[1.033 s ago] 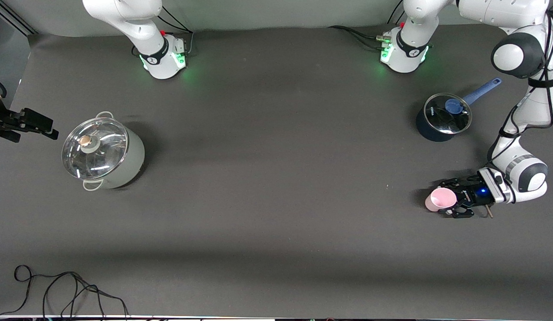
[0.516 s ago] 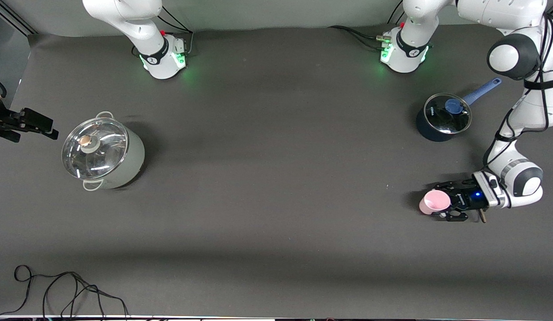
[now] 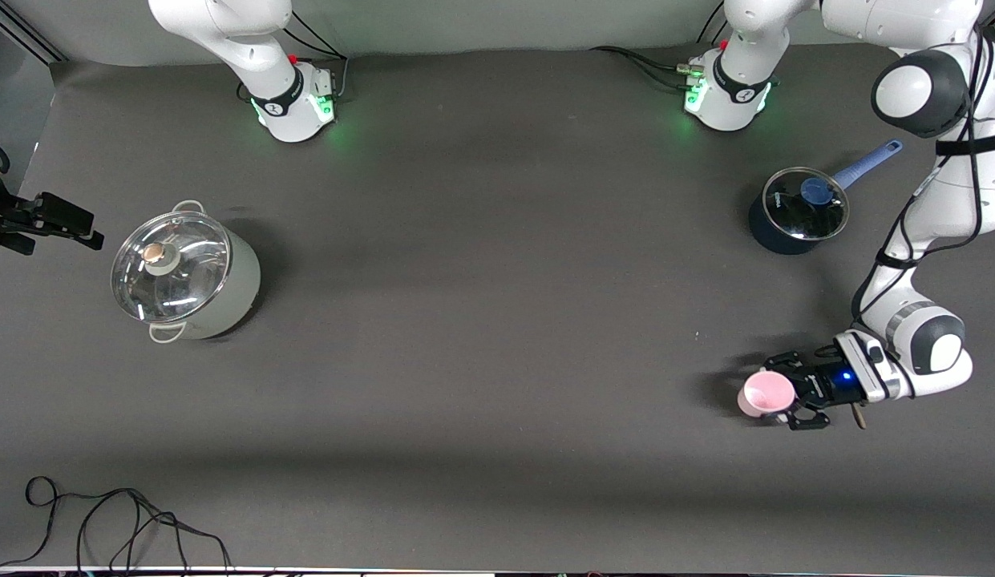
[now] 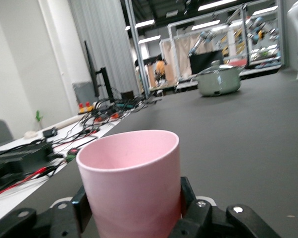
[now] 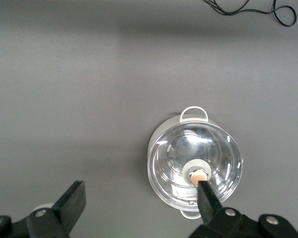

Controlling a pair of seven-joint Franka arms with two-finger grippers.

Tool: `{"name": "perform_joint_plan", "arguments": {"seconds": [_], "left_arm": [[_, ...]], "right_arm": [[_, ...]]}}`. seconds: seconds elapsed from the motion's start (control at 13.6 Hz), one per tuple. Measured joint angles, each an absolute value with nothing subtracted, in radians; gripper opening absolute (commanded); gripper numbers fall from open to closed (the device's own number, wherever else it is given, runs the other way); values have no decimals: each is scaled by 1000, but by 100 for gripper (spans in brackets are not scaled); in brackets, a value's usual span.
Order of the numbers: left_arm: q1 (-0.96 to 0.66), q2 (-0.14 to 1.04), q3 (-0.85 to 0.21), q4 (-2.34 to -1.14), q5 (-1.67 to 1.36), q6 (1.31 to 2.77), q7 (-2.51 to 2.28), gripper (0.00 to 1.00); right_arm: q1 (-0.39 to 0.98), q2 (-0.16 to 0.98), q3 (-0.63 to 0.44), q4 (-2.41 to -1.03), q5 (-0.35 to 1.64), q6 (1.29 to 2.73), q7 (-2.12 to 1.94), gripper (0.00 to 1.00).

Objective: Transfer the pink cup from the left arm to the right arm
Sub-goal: 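Lift the pink cup with the left gripper off the table, then carry the pink cup with the left gripper toward the table's middle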

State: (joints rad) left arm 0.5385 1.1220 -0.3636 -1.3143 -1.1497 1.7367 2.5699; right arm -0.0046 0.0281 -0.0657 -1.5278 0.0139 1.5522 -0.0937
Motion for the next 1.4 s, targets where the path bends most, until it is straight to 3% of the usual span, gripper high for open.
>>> {"name": "perform_joint_plan", "arguments": {"seconds": [0.3,0.81,1.4], "left_arm": [[465,1102,-417,-1300,-1151,1847,2505,0],[431,1102,-708,-1301,-1154,2169,2351,0],[250,1099,-1053,-1301,-1154,2927,2242,0]], "right_arm": [[-5,27,-66,-1527,14,1552,-94,100],[-5,23,-66,-1525,14,1552,-94,100],[-5,21,-67,-1525,14,1553,-94,100]]}}
